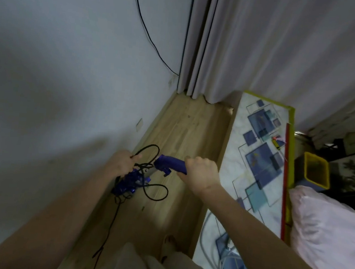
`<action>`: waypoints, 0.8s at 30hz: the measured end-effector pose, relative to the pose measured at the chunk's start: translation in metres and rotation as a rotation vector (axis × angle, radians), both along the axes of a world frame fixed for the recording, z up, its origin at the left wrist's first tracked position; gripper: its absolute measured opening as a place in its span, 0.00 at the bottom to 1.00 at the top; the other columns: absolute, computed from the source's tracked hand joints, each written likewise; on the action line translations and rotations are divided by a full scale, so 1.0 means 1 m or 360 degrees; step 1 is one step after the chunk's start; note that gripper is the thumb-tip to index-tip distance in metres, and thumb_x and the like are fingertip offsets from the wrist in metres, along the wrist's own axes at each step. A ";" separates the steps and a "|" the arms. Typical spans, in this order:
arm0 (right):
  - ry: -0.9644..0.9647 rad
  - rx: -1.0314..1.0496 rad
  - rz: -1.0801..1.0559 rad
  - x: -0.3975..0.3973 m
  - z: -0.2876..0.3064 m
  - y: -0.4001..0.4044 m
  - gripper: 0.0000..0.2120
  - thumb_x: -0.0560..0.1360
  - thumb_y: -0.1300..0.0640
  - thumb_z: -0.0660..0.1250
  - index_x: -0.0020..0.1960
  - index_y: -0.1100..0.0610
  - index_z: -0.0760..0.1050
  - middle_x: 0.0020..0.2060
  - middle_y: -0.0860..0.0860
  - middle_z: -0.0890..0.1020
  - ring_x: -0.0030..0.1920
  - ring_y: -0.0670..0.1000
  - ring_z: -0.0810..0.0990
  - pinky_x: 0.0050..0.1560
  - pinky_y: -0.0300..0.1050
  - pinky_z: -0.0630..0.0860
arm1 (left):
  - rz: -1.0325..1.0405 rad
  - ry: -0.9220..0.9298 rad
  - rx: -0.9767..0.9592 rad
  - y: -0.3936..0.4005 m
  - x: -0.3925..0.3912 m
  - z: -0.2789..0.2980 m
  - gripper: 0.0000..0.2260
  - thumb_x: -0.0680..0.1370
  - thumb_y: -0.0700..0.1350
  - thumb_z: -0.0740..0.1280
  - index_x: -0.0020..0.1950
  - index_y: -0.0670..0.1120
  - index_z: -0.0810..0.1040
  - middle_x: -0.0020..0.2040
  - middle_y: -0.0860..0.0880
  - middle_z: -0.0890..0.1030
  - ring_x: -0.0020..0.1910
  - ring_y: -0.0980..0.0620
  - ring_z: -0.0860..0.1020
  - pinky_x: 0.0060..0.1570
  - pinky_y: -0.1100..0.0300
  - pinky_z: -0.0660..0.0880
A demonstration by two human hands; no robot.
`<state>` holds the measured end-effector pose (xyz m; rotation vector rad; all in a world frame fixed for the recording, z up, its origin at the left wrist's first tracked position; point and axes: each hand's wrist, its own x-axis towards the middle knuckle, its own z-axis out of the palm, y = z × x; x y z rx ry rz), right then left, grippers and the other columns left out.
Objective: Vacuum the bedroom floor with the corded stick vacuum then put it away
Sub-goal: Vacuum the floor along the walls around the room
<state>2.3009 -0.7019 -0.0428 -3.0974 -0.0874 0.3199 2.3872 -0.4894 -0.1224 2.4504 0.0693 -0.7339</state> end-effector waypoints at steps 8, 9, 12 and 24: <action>0.0232 0.0047 0.0086 0.042 0.015 -0.007 0.13 0.78 0.52 0.64 0.59 0.56 0.72 0.42 0.51 0.74 0.45 0.51 0.79 0.51 0.48 0.79 | 0.0147 -0.0050 0.0020 0.001 0.006 -0.006 0.23 0.82 0.53 0.59 0.29 0.44 0.68 0.27 0.48 0.70 0.26 0.54 0.68 0.28 0.64 0.63; 0.0298 0.0066 0.0080 0.044 0.015 -0.007 0.14 0.77 0.52 0.65 0.60 0.57 0.71 0.43 0.51 0.74 0.46 0.52 0.79 0.52 0.48 0.79 | 0.0159 -0.0057 0.0019 0.001 0.007 -0.006 0.23 0.82 0.52 0.59 0.29 0.44 0.68 0.27 0.48 0.69 0.26 0.54 0.68 0.28 0.64 0.63; 0.0388 0.0059 0.0086 0.046 0.014 -0.016 0.16 0.77 0.53 0.66 0.62 0.57 0.70 0.44 0.51 0.74 0.47 0.51 0.79 0.52 0.46 0.78 | 0.0159 -0.0064 0.0080 0.000 0.010 -0.007 0.24 0.82 0.53 0.58 0.28 0.44 0.68 0.27 0.48 0.70 0.26 0.54 0.68 0.27 0.65 0.62; 0.0248 -0.0013 -0.0014 0.043 0.021 -0.034 0.15 0.77 0.51 0.67 0.60 0.56 0.72 0.42 0.51 0.76 0.43 0.50 0.78 0.48 0.44 0.78 | 0.0076 -0.0033 0.0005 -0.017 0.013 -0.009 0.23 0.83 0.53 0.57 0.30 0.44 0.70 0.28 0.49 0.71 0.27 0.54 0.70 0.29 0.62 0.63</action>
